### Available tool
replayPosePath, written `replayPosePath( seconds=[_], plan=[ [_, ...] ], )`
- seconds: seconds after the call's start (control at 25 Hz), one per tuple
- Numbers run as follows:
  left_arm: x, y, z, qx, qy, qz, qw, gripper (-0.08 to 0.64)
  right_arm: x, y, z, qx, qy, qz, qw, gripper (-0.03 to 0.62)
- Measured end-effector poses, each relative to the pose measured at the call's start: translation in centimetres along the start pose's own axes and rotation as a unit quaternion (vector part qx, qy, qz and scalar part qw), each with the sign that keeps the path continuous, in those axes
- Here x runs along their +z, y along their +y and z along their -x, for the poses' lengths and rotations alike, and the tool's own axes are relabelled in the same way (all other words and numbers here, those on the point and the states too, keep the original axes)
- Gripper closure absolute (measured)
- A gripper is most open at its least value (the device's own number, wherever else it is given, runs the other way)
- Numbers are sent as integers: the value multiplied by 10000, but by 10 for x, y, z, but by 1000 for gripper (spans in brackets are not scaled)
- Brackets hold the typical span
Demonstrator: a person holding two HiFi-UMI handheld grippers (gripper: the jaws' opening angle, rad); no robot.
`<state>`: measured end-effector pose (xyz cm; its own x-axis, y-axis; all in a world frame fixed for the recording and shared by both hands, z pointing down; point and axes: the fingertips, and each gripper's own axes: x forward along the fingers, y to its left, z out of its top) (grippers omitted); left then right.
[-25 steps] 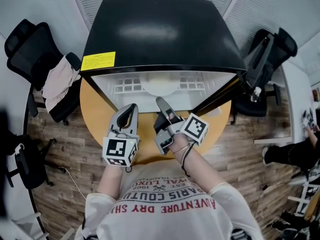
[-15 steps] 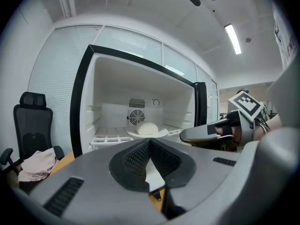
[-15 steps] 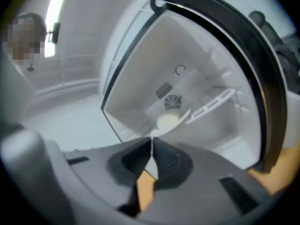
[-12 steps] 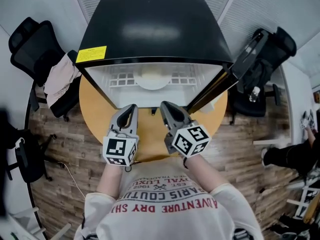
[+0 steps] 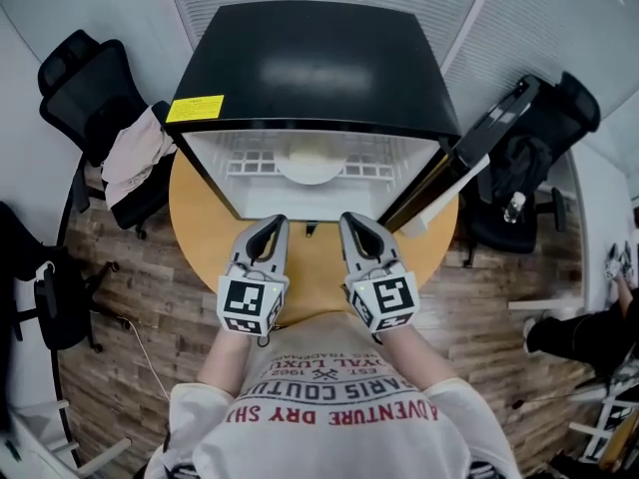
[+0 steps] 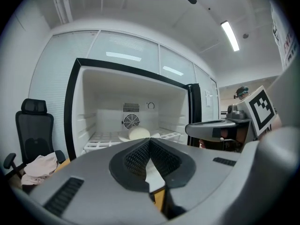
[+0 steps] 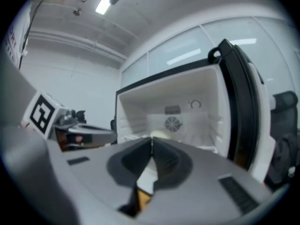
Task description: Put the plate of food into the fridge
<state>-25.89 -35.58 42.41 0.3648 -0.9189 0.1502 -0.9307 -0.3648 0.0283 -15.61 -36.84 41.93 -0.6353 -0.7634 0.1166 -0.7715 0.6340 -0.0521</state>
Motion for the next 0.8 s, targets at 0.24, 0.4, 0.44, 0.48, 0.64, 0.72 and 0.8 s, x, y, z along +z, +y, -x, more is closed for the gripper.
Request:
replayPosePath(
  seconds=[0.24,0.4,0.44,0.48,0.64,0.72,0.8],
  plan=[
    [16,-3,-3,9,-147,-127,9998,531,13,-2,3,43,-28,310,9995,563],
    [26,-7,-2,-37,-326,-331,9989,531,14,-4,4,150,21,282,9995,565],
    [28,-7,-2,-24,-353,-351,9988,532,14,-4,4,167,20,295,9994,563],
    [28,-7,-2,-7,-360,-345,9988,531,15,-4,4,179,19,316,9993,563],
    [28,-5,-4,15,-323,-343,9989,531,16,-2,2,230,58,381,9990,564],
    [28,-8,-4,-36,-307,-430,9986,531,15,-2,2,231,59,380,9990,563],
    [29,-13,-4,-97,-312,-574,9978,531,14,-3,1,224,52,400,9989,564]
  ],
)
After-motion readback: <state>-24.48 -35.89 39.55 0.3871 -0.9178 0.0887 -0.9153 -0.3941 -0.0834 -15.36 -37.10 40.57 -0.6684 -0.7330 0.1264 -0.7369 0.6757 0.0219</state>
